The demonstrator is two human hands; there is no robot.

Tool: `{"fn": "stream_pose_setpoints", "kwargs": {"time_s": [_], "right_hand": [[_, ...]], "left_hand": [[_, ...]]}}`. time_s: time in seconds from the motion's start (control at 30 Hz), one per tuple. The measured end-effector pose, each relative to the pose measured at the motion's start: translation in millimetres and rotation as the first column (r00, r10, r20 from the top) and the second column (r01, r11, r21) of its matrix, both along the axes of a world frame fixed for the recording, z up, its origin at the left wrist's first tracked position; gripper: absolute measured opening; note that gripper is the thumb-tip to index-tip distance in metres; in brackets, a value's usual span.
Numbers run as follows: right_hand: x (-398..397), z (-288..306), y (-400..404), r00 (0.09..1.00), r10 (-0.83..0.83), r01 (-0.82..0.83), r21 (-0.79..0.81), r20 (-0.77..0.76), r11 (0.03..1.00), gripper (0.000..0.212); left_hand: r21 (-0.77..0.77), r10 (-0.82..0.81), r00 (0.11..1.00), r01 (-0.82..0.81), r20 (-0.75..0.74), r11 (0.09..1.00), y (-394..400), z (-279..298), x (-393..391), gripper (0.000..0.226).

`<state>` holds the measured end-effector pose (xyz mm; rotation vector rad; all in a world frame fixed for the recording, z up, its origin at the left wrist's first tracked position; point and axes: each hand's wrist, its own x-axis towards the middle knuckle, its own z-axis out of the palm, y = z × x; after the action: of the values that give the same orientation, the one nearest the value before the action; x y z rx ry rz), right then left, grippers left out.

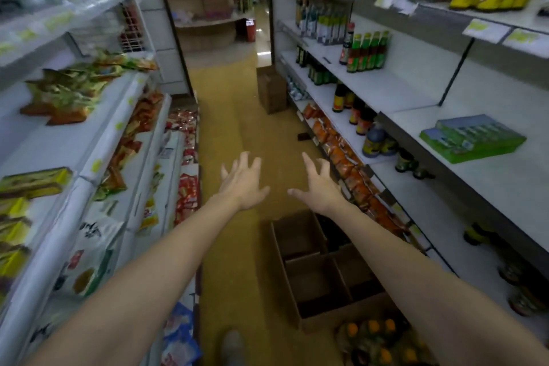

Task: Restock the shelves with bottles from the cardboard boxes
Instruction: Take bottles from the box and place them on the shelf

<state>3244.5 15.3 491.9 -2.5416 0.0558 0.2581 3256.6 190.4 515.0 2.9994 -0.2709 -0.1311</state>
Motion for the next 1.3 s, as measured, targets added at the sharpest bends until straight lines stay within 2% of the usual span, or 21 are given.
{"fn": "stream_pose_setpoints", "kwargs": {"time_s": [0.17,0.37,0.6,0.73,0.93,1.03,1.13,1.3], "right_hand": [[93.7,4.2,34.2,0.995,-0.099,0.100,-0.039,0.019,0.994,0.092],[186.6,7.9,63.5,0.994,-0.111,0.112,0.045,-0.013,0.993,0.085],[276.8,-4.8,67.7,0.993,-0.100,0.103,0.050,-0.056,0.993,0.082],[351.0,-13.1,59.8,0.991,-0.114,0.114,-0.005,-0.067,0.994,0.088],[456.9,-5.3,36.1,0.985,-0.166,0.160,-0.114,-0.048,0.981,0.087],[486.2,2.0,6.8,0.979,-0.205,0.204,-0.098,-0.010,0.974,0.086],[494.1,-2.7,-27.5,0.961,-0.277,0.274,-0.120,-0.007,0.954,0.083],[481.8,-17.2,-86.8,0.862,-0.506,0.496,-0.143,-0.036,0.856,0.078]], "left_hand": [[-0.169,-0.067,0.997,0.071,0.031,0.983,34.1,9.1,101.0,0.061],[-0.161,-0.168,0.986,0.163,-0.014,0.973,63.4,14.4,210.5,0.047],[-0.189,-0.228,0.969,0.207,-0.099,0.960,55.5,-10.1,305.6,0.047],[-0.144,-0.267,0.957,0.250,-0.113,0.957,50.0,-12.8,374.6,0.064],[0.131,-0.281,0.954,0.294,-0.108,0.947,34.0,20.7,484.0,0.079],[0.141,-0.318,0.946,0.323,-0.060,0.936,6.5,30.3,529.5,0.079],[0.149,-0.402,0.911,0.412,-0.093,0.899,-35.2,20.4,551.9,0.080],[0.125,-0.611,0.775,0.630,-0.161,0.766,-123.4,-3.5,579.6,0.074]]}}
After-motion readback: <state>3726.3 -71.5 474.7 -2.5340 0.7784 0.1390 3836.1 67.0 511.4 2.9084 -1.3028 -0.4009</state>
